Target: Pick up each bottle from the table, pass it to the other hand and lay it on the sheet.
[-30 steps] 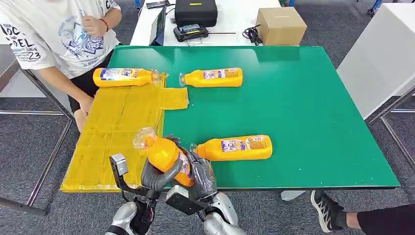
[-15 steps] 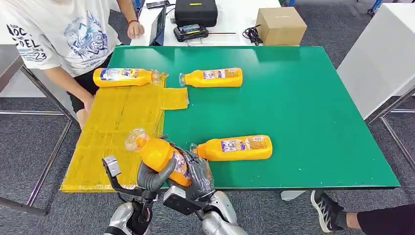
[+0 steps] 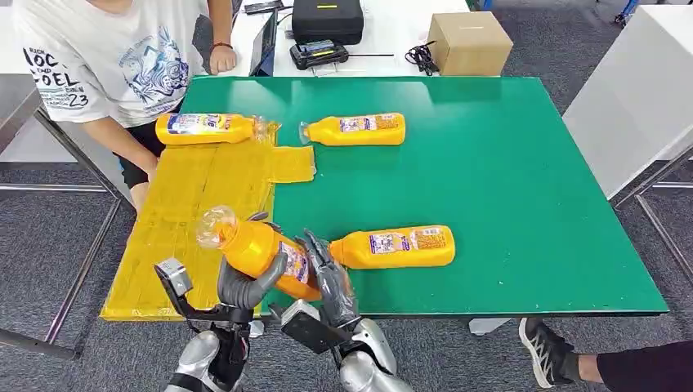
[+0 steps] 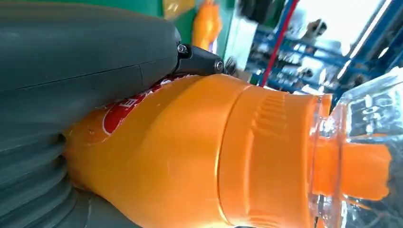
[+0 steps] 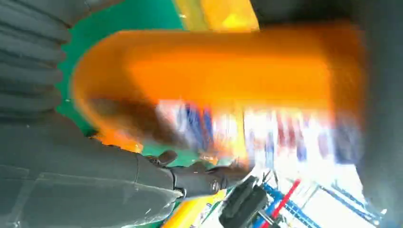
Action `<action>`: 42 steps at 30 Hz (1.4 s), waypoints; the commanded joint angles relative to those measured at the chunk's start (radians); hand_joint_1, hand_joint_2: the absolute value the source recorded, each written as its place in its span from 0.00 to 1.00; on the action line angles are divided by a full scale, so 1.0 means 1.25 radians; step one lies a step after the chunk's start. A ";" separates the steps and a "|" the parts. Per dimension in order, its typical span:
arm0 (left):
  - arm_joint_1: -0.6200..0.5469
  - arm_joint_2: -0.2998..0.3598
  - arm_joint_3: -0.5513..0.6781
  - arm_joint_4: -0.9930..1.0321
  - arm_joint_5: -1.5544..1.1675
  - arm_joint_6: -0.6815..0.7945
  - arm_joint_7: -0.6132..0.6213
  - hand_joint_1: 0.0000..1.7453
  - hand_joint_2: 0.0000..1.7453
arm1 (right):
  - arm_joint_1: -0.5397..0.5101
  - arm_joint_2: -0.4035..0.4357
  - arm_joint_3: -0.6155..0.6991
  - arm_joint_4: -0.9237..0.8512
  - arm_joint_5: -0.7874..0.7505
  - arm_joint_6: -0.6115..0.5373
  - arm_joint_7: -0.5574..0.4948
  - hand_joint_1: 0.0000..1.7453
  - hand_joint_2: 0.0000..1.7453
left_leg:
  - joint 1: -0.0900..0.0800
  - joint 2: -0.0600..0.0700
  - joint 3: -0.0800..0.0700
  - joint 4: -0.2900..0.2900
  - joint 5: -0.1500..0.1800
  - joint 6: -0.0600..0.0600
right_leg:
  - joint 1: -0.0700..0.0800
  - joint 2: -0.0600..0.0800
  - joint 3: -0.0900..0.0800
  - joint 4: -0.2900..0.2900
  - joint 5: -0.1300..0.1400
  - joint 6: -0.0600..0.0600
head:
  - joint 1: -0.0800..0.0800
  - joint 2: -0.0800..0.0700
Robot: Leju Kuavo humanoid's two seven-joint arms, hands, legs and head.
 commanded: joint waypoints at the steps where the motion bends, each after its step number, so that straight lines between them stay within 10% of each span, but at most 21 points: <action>1: -0.032 0.013 0.046 0.002 -0.037 0.042 -0.020 1.00 1.00 | 0.070 -0.052 -0.047 -0.239 -0.043 0.059 -0.020 0.00 0.00 | 0.001 0.000 0.001 0.000 -0.001 -0.001 | 0.001 -0.001 0.002 0.000 -0.001 -0.001 | 0.000 0.000; 9: -0.048 0.012 0.064 0.022 -0.115 0.123 -0.053 1.00 1.00 | 0.111 -0.058 -0.047 -0.367 -0.064 0.082 -0.022 0.00 0.00 | 0.001 0.000 0.002 0.000 -0.001 -0.001 | 0.001 -0.001 0.002 0.000 -0.001 -0.001 | 0.000 0.000; 16: -0.179 0.117 0.090 0.145 -0.828 0.608 -0.057 1.00 1.00 | 0.111 -0.092 -0.031 -0.598 -0.247 0.059 -0.082 0.00 0.00 | 0.002 -0.001 0.002 0.001 -0.001 -0.002 | 0.002 -0.002 0.002 0.001 -0.001 -0.003 | 0.000 0.000; 24: -0.267 0.170 0.174 0.272 -1.472 0.608 0.144 1.00 1.00 | 0.104 -0.067 -0.032 -0.587 -0.231 0.102 -0.076 0.00 0.00 | 0.002 0.002 0.004 0.000 -0.001 -0.002 | 0.002 0.001 0.003 0.000 0.000 -0.003 | 0.000 0.000; 36: -0.349 0.232 0.068 0.471 -1.448 0.608 0.224 1.00 1.00 | 0.111 -0.064 -0.036 -0.578 -0.236 0.140 -0.071 0.00 0.00 | 0.002 0.001 0.004 0.000 0.000 -0.001 | 0.002 0.000 0.004 0.000 -0.001 -0.002 | 0.000 0.000; 37: -0.354 0.234 0.081 0.505 -1.417 0.602 0.202 1.00 1.00 | 0.119 -0.064 -0.037 -0.571 -0.235 0.145 -0.071 0.00 1.00 | 0.003 0.001 0.004 0.001 -0.001 -0.001 | 0.003 0.000 0.005 0.000 -0.001 -0.003 | 0.000 0.000; 42: -0.372 0.210 0.132 0.560 -1.314 0.558 0.147 1.00 1.00 | 0.121 -0.071 -0.034 -0.543 -0.233 0.152 -0.076 0.00 1.00 | 0.001 0.001 0.003 -0.001 0.000 -0.001 | 0.001 0.000 0.003 -0.001 0.000 -0.002 | 0.000 0.000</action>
